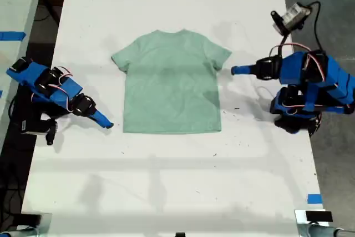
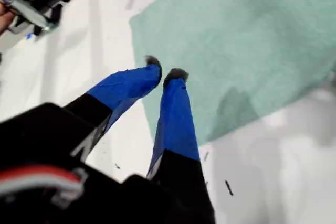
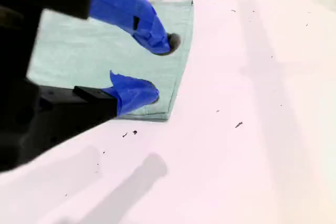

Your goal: Fold t shirt

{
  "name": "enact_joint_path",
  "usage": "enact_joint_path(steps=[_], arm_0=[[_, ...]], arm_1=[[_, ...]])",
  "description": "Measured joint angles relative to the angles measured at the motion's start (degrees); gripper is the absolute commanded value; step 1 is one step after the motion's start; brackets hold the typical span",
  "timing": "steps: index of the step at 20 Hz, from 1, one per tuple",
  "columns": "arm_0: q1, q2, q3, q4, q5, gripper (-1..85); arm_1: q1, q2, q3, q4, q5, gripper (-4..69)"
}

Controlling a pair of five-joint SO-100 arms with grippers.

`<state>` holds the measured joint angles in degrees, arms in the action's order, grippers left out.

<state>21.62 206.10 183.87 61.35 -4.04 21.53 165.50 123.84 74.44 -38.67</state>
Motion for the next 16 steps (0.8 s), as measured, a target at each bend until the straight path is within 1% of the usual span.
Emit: enact_joint_path(steps=[1,2,5,6,10,12,16], arm_0=[[0.0,0.0,0.0,0.0,0.0,11.2],[0.0,0.0,0.0,0.0,0.0,11.2],[0.0,0.0,0.0,0.0,0.0,11.2],[0.0,0.0,0.0,0.0,0.0,11.2],[0.0,0.0,0.0,0.0,0.0,11.2],[0.0,0.0,0.0,0.0,0.0,11.2],[0.0,0.0,0.0,0.0,0.0,11.2]], arm_1=[[4.3,-10.2,-8.5,3.3,-1.6,13.5],[9.4,-19.9,-15.6,5.1,-3.1,14.5],[23.2,-42.5,-24.6,5.4,-6.8,14.1],[26.4,-48.2,-25.9,4.7,-7.6,14.1],[31.8,-65.8,-27.0,-2.5,-9.2,13.8],[33.7,-73.2,-28.8,-4.8,-9.6,13.8],[34.6,-81.0,-31.0,-8.9,-10.2,13.7]])
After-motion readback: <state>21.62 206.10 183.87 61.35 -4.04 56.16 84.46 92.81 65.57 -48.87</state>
